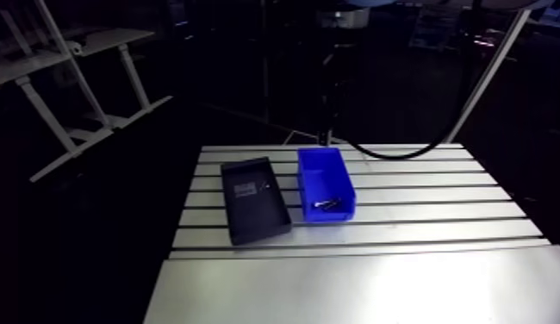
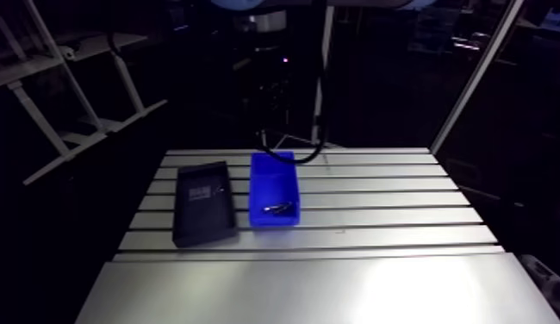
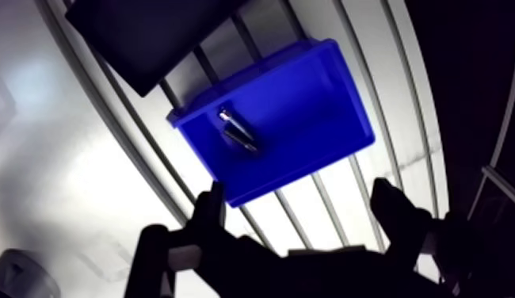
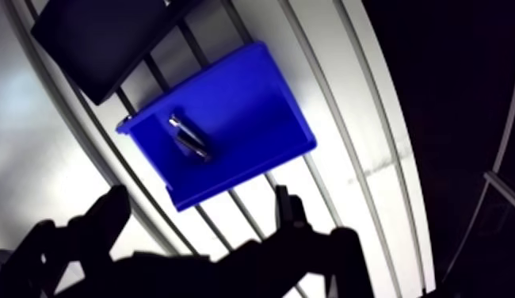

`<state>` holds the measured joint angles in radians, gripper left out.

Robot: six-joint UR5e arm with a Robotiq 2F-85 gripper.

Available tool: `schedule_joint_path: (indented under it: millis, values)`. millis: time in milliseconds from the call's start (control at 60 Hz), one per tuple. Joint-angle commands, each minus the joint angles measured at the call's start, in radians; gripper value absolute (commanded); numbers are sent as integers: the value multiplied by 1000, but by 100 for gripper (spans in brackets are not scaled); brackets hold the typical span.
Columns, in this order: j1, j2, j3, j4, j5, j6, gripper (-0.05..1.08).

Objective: Pick up the M10 bolt from the tray and put it into the blue bin.

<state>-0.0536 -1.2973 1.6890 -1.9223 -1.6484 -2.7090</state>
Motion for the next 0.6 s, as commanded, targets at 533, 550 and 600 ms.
schedule_joint_path:
  millis: [533, 550, 600]
  values:
    - [-32, -56, -415, 462, 72, 934, 1]
    - [-32, -58, -422, 474, 72, 946, 1]
    - [-35, -58, -433, 502, 71, 968, 1]
